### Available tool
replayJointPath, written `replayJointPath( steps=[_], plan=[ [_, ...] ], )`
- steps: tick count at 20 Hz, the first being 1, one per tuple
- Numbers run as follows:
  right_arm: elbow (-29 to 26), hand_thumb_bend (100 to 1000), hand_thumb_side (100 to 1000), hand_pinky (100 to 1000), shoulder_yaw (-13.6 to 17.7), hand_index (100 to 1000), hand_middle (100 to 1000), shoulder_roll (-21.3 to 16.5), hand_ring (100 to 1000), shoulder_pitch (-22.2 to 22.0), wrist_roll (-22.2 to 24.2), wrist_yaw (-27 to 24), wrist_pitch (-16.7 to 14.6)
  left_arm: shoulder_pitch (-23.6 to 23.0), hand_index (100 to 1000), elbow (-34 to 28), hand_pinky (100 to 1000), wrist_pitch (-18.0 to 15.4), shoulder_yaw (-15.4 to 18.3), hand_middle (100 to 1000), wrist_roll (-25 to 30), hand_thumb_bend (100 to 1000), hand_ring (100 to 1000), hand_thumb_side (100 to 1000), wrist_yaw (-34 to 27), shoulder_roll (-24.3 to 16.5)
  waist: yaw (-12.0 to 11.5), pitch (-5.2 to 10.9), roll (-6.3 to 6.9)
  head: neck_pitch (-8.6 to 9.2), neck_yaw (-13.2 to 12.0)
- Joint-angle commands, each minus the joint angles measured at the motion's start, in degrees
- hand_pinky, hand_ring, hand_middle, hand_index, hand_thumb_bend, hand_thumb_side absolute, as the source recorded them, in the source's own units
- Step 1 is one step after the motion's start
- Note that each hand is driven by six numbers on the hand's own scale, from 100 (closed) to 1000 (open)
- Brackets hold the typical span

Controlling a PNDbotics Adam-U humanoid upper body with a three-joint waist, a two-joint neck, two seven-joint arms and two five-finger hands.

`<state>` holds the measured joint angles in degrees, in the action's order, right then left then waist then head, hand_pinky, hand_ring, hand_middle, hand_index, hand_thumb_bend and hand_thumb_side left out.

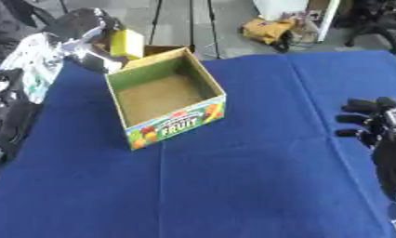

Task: Pick up objects on the table and place them in the box.

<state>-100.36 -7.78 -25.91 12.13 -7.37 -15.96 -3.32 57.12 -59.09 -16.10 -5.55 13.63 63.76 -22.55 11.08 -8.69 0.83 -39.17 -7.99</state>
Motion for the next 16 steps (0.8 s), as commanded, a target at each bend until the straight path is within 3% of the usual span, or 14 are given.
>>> replayJointPath(
  steps=[1,12,13,16],
  plan=[
    [-0.5,100,1000,620,0.3,779,705,-0.7,722,0.8,0.2,-0.3,-0.1,1.8,480,-0.4,672,-0.1,-0.9,392,2.8,288,474,309,0.5,0.3,0.2,0.76,-0.11,0.41,-0.2],
    [-0.5,100,1000,620,0.3,779,705,-0.6,722,0.8,0.2,-0.3,-0.1,1.9,480,0.4,672,-0.7,-0.9,392,5.3,288,474,309,1.5,0.9,0.3,0.74,-0.09,0.43,-0.3],
    [-0.5,100,1000,620,0.4,780,705,-0.7,721,0.8,0.1,-0.3,-0.2,1.7,537,0.6,689,-0.5,-1.1,440,5.4,322,510,313,1.6,0.8,0.2,0.57,0.0,0.61,-0.1],
    [-0.4,100,1000,620,0.4,780,705,-0.6,722,0.9,0.2,-0.2,-0.2,-0.9,542,4.0,691,-0.1,-2.8,444,7.5,327,514,313,3.3,1.0,0.2,0.51,-0.02,0.7,0.0]
  ],
)
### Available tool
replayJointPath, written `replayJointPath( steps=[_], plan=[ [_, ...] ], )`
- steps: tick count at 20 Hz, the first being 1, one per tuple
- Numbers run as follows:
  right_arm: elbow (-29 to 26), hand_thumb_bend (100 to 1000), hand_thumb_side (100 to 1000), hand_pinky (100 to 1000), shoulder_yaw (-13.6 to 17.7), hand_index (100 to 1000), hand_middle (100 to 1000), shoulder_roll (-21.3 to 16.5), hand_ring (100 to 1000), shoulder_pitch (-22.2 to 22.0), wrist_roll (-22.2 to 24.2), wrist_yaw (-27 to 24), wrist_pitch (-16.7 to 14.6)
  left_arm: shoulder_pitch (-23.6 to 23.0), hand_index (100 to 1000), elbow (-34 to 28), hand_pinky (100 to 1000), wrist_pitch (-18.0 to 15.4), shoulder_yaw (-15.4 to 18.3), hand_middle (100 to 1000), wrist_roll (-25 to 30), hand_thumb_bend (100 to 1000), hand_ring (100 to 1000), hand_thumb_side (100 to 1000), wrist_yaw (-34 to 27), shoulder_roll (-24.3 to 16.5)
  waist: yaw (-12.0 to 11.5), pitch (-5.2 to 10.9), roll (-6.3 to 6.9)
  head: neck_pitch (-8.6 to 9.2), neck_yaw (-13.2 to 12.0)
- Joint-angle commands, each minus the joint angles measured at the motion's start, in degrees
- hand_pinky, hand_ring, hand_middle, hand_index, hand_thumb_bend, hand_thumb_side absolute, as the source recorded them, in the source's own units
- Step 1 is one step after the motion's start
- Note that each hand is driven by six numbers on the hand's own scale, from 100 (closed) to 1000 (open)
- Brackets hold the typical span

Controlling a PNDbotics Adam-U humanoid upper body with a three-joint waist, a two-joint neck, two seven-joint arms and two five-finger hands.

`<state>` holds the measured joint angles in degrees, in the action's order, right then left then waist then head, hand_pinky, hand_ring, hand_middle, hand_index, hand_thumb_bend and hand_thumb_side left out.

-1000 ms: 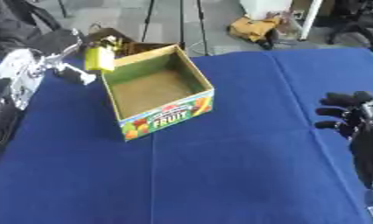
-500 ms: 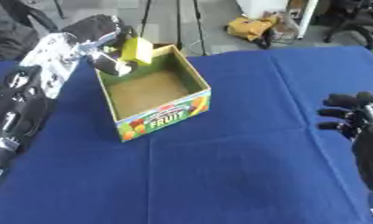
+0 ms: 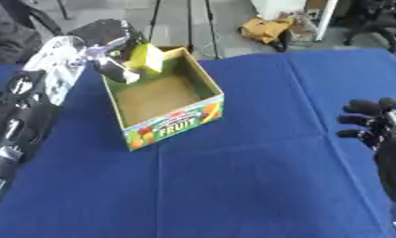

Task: Pick up objects on the table and place them in the box.

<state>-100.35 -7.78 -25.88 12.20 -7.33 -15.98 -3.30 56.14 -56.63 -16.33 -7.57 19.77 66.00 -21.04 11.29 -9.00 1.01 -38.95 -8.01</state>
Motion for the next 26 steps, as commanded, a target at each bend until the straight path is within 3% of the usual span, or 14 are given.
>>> replayJointPath(
  steps=[1,6,15,17,19,20,21,22,23,26],
  plan=[
    [-0.4,100,1000,620,0.4,780,705,-0.6,722,0.8,0.1,-0.2,-0.2,0.1,542,2.9,691,-0.2,-0.6,444,2.3,327,512,314,1.2,-0.4,0.0,0.88,-0.24,0.42,0.0],
    [-0.4,100,1000,621,0.4,780,705,-0.5,721,0.8,0.2,-0.2,-0.2,1.0,543,5.4,691,-1.4,0.7,444,5.6,333,511,318,1.2,-0.1,-0.1,0.96,-0.3,0.39,0.0],
    [-0.4,100,1000,621,0.4,780,705,-0.5,721,0.8,0.2,-0.2,-0.2,1.0,543,5.0,690,-1.4,0.9,445,5.8,337,512,320,0.6,-0.1,-0.1,0.96,-0.32,0.46,0.0],
    [-0.3,100,1000,620,0.4,780,704,-0.5,721,0.8,0.3,-0.2,-0.2,1.0,617,4.7,717,-2.1,0.6,522,5.4,496,591,374,-0.1,0.6,-0.1,0.93,-0.35,0.49,0.0],
    [-0.3,100,1000,620,0.3,780,704,-0.5,721,0.8,0.3,-0.2,-0.2,1.1,648,4.5,732,-3.5,0.3,557,5.0,568,625,411,-1.6,0.8,-0.1,0.92,-0.38,0.5,-0.1],
    [-0.3,100,1000,620,0.3,780,704,-0.5,721,0.8,0.3,-0.2,-0.2,1.1,726,4.4,775,-4.0,0.0,649,4.8,724,720,485,-2.1,0.8,-0.1,0.92,-0.38,0.52,-0.1],
    [-0.3,100,1000,620,0.4,780,704,-0.5,721,0.8,0.3,-0.2,-0.2,1.1,747,4.2,787,-4.3,-0.2,679,4.7,763,742,500,-2.3,0.7,-0.1,0.92,-0.38,0.54,-0.1],
    [-0.3,100,1000,620,0.4,780,704,-0.5,720,0.8,0.3,-0.2,-0.2,1.2,808,3.9,839,-4.6,-0.4,767,4.5,918,811,569,-2.2,0.7,-0.1,0.92,-0.38,0.53,-0.1],
    [-0.3,100,1000,620,0.4,780,703,-0.5,720,0.8,0.3,-0.2,-0.2,1.2,858,3.6,893,-4.7,-0.5,847,4.2,1000,881,702,-2.0,0.6,0.0,0.93,-0.38,0.52,-0.1],
    [-0.3,100,1000,620,0.4,780,701,-0.5,720,0.8,0.3,-0.2,-0.2,1.1,879,2.8,916,-4.7,-0.7,884,3.0,1000,910,734,-0.7,0.5,0.0,0.95,-0.35,0.52,-0.1]
  ],
)
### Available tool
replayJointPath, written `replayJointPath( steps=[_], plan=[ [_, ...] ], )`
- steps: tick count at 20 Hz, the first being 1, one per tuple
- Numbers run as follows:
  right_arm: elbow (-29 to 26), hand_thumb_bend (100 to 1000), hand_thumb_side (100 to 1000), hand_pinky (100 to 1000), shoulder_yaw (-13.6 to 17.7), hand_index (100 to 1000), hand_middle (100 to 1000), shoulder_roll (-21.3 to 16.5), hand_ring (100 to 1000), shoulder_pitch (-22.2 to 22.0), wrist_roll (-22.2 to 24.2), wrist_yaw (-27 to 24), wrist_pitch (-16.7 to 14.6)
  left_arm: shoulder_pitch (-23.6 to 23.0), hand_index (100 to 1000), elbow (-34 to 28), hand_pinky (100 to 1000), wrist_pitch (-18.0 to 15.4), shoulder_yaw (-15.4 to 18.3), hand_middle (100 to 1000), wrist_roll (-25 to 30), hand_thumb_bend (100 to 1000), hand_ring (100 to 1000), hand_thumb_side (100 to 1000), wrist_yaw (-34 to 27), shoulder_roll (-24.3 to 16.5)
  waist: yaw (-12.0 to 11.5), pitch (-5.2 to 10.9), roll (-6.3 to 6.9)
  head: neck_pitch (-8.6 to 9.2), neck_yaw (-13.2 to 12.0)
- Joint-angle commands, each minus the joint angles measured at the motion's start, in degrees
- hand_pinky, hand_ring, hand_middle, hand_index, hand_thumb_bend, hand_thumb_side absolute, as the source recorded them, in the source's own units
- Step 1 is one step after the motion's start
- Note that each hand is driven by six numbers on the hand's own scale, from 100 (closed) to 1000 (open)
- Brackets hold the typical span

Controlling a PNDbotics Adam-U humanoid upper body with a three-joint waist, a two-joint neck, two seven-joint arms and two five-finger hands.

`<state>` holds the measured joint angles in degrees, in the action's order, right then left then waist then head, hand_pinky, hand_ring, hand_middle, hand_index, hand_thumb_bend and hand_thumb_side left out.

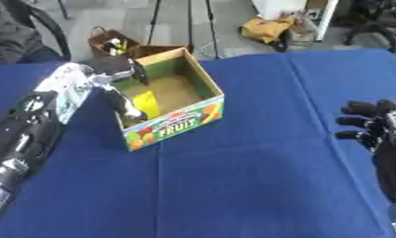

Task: Pick up objects on the table and place them in the box.

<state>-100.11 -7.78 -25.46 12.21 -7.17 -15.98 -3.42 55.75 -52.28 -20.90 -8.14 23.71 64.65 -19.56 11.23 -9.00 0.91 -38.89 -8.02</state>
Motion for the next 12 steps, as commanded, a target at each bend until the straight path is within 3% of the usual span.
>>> replayJointPath(
  steps=[1,12],
  plan=[
    [-0.5,100,1000,620,0.4,780,701,-0.9,720,0.8,0.2,-0.2,-0.1,1.5,879,-1.6,916,-0.1,-0.1,884,-1.3,1000,910,734,1.0,-0.9,0.0,0.94,-0.24,0.47,-0.1],
    [-0.5,100,1000,620,0.4,780,701,-0.9,718,0.7,0.1,-0.2,-0.1,1.3,910,-1.5,925,0.1,0.2,920,-3.6,1000,931,777,1.5,-1.0,-0.1,0.97,-0.26,0.48,-0.1]
  ],
)
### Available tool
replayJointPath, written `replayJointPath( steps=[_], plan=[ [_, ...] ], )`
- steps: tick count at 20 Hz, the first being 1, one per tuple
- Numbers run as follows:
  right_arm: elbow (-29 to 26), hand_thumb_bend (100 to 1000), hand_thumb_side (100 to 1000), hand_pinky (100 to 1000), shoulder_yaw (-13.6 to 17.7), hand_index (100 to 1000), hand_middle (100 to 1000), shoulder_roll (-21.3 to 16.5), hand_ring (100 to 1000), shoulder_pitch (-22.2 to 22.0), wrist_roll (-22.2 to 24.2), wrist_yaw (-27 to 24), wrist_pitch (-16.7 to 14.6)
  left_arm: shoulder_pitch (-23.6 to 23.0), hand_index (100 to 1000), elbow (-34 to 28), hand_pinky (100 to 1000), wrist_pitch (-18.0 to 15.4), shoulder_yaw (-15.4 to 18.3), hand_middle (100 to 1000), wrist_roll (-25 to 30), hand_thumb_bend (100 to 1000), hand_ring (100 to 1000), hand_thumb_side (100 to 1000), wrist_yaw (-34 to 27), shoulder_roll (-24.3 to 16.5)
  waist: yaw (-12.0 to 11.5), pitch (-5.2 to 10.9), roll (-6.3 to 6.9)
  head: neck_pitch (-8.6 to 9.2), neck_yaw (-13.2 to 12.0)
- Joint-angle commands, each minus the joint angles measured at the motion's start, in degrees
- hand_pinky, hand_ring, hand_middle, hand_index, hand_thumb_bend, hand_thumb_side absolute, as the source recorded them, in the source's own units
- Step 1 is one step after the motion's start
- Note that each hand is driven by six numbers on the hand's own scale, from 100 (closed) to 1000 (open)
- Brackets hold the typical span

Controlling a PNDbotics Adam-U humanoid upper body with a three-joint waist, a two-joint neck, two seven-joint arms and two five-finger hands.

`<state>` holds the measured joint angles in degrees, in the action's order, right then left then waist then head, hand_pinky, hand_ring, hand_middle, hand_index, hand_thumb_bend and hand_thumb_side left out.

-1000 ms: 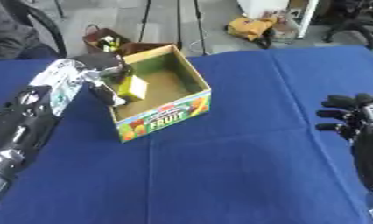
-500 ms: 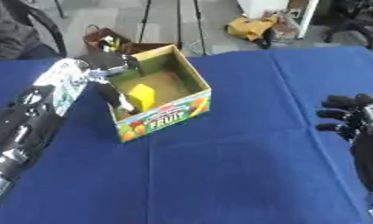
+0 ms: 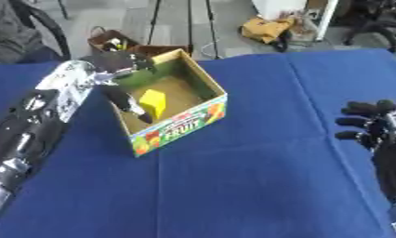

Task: Pick up objects on the table and place them in the box.

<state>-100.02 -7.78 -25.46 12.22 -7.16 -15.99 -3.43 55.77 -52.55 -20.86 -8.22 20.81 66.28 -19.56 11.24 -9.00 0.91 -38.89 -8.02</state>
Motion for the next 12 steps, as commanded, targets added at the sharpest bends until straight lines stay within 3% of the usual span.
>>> replayJointPath(
  steps=[1,7,12],
  plan=[
    [-0.6,100,1000,620,0.4,780,701,-0.9,717,0.7,0.1,-0.2,-0.1,1.3,918,-1.7,933,0.4,0.7,922,-1.1,1000,933,807,-0.4,-1.2,-0.2,0.97,-0.34,0.49,0.0],
    [-0.5,100,1000,620,0.7,780,700,-0.9,717,0.5,-0.1,-0.2,-0.1,0.3,898,-9.2,903,4.0,5.6,894,-5.9,1000,907,830,-5.1,-2.4,-0.8,1.11,-0.43,0.53,0.3],
    [-0.4,100,1000,620,0.9,780,700,-0.8,717,0.2,-0.3,-0.2,-0.2,-3.4,877,-16.3,864,7.4,11.0,871,-10.2,1000,885,889,-9.5,-2.0,-1.4,1.3,-0.57,0.62,0.9]
  ],
)
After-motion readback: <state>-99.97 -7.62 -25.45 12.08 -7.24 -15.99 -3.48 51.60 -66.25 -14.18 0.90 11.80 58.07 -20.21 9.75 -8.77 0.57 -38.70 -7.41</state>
